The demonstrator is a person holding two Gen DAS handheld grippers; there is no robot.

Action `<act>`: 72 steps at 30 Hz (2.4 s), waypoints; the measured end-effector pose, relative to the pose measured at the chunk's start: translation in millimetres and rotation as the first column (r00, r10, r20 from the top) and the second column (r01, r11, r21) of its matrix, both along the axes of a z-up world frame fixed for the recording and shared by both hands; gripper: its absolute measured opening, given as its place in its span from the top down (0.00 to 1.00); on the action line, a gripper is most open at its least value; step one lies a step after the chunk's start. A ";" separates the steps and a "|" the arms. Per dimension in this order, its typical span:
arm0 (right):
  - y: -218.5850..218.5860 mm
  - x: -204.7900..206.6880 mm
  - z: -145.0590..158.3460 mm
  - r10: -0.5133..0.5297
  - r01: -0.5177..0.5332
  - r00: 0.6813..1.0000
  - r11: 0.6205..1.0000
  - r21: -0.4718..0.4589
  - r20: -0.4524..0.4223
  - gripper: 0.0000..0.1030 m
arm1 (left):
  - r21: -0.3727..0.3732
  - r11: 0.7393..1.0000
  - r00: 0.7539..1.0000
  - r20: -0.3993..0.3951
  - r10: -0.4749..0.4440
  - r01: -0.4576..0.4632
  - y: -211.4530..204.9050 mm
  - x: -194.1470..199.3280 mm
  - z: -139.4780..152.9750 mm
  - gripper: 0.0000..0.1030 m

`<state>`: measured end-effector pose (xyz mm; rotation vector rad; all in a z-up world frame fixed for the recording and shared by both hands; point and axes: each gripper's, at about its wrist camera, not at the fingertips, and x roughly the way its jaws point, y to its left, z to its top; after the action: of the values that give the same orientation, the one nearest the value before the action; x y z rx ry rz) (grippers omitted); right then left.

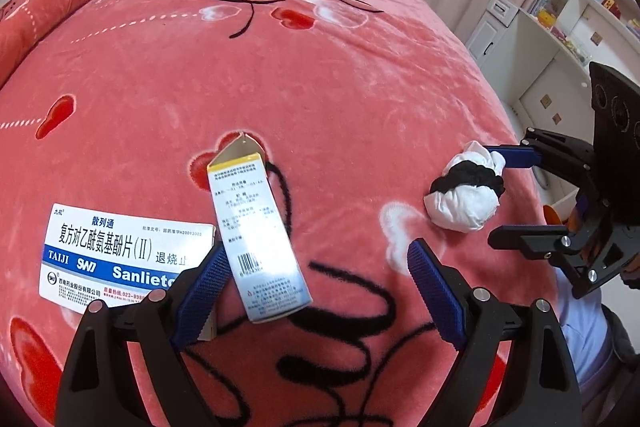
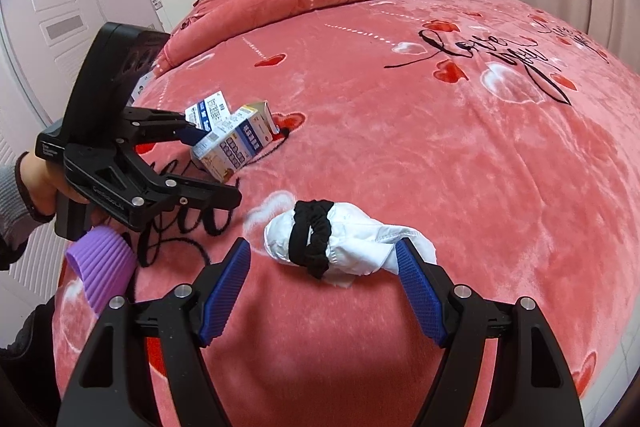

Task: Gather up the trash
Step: 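Grasp the tissue with hair tie in the right tool while the left grasps the nasal-drop box, then carry the tissue and nasal-drop box over the orange bucket with both tools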

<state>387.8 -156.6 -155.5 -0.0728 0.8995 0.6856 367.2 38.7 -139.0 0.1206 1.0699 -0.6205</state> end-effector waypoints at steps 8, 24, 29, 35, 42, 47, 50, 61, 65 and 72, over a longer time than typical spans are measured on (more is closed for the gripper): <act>12.4 15.2 -8.7 0.020 -0.020 1.000 1.000 -0.006 -0.007 0.47 | 0.000 1.000 0.999 0.025 0.029 -0.029 10.0 6.4 -2.7 0.62; 1.3 0.1 12.0 0.040 -0.041 0.999 0.999 0.031 0.023 0.59 | 0.007 1.000 0.999 0.050 -0.016 0.016 -2.5 -12.6 20.0 0.74; -11.5 -22.0 31.5 0.040 -0.042 0.998 0.998 0.048 0.042 0.59 | 0.013 0.999 0.997 0.075 -0.036 0.035 -14.3 -34.4 40.1 0.74; -40.9 -64.6 59.5 0.019 -0.024 0.998 0.997 0.069 0.066 0.59 | 0.014 0.998 0.993 0.100 -0.069 0.068 -39.9 -78.3 64.7 0.74; -93.0 -137.8 84.7 -0.021 0.013 0.997 0.995 0.101 0.080 0.59 | -0.007 0.991 0.984 0.119 -0.132 0.134 -89.8 -144.7 84.9 0.74; -144.2 -194.6 95.6 -0.073 0.064 0.994 0.992 0.109 0.082 0.59 | -0.020 0.978 0.971 0.121 -0.204 0.208 -141.7 -181.1 87.1 0.74; -178.0 -220.9 98.8 -0.124 0.114 0.989 0.987 0.112 0.084 0.59 | -0.035 0.968 0.962 0.125 -0.242 0.248 -173.3 -194.6 88.1 0.74; -323.3 -309.1 96.9 -0.379 0.368 0.922 0.921 0.125 0.077 0.59 | -0.037 0.884 0.880 0.123 -0.458 0.465 -307.1 -226.7 81.1 0.74; -373.4 -335.4 87.6 -0.474 0.466 0.878 0.877 0.115 0.062 0.59 | -0.044 0.843 0.841 0.108 -0.530 0.536 -358.7 -230.7 70.1 0.74; -445.9 -367.6 60.5 -0.601 0.597 0.799 0.797 0.090 0.026 0.59 | -0.038 0.786 0.786 0.048 -0.616 0.618 -434.8 -236.6 33.8 0.74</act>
<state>20.2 -602.5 -95.0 0.2596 0.7816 0.1166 130.6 -396.1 -105.3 0.4498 0.9730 -1.2381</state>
